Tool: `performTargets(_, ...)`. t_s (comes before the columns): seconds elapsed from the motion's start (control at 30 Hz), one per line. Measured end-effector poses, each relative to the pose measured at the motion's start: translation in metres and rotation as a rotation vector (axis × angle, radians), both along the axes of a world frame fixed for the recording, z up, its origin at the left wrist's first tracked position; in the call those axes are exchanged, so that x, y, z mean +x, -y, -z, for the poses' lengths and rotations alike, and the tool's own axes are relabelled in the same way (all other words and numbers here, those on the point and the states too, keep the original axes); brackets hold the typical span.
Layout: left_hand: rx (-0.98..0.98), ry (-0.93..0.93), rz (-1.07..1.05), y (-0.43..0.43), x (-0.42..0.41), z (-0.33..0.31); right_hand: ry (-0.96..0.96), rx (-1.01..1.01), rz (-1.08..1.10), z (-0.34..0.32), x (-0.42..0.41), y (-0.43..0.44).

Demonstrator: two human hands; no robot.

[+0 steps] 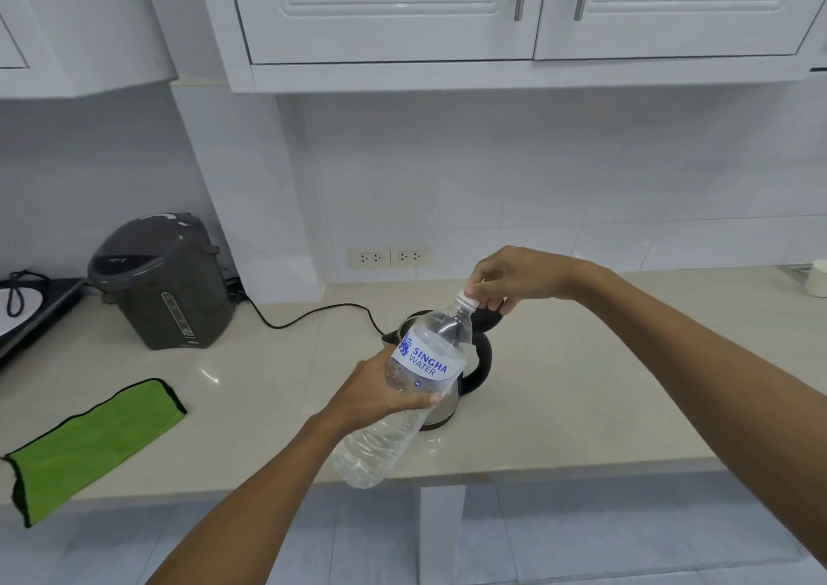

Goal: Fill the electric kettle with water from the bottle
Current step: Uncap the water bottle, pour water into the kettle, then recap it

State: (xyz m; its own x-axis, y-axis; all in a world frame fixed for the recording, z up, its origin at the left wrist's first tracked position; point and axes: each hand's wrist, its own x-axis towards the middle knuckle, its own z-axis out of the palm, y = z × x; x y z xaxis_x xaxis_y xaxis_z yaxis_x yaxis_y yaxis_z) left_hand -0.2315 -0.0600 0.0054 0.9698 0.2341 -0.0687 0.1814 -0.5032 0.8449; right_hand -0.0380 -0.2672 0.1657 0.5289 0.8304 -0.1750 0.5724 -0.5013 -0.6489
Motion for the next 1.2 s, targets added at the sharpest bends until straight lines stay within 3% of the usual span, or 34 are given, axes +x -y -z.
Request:
performTargets(0.2, -0.002, 0.01, 0.001, -0.001, 0.001, -0.004, 0.025, -0.019, -0.073, -0.003, 0.001, -0.005)
performTargets(0.5, 0.002, 0.002, 0.02, 0.002, 0.001, -0.007, 0.288, -0.261, -0.068, -0.002, -0.014, -0.009)
performTargets(0.73, -0.005, 0.002, 0.012, 0.014, 0.005, -0.004, 0.341, -0.392, 0.149, 0.01, -0.02, -0.017)
performTargets(0.83, -0.004, -0.001, 0.006, 0.021, 0.009, 0.001, 0.279, -0.426, 0.247, 0.017, -0.016, -0.015)
performTargets(1.0, -0.047, 0.04, 0.018, 0.042, 0.017, 0.007, 0.21, -0.412, 0.334, 0.024, -0.009, 0.002)
performTargets(1.2, -0.182, 0.057, -0.005, 0.081, 0.049, 0.021, 0.183, -0.165, 0.483, 0.037, 0.001, 0.024)
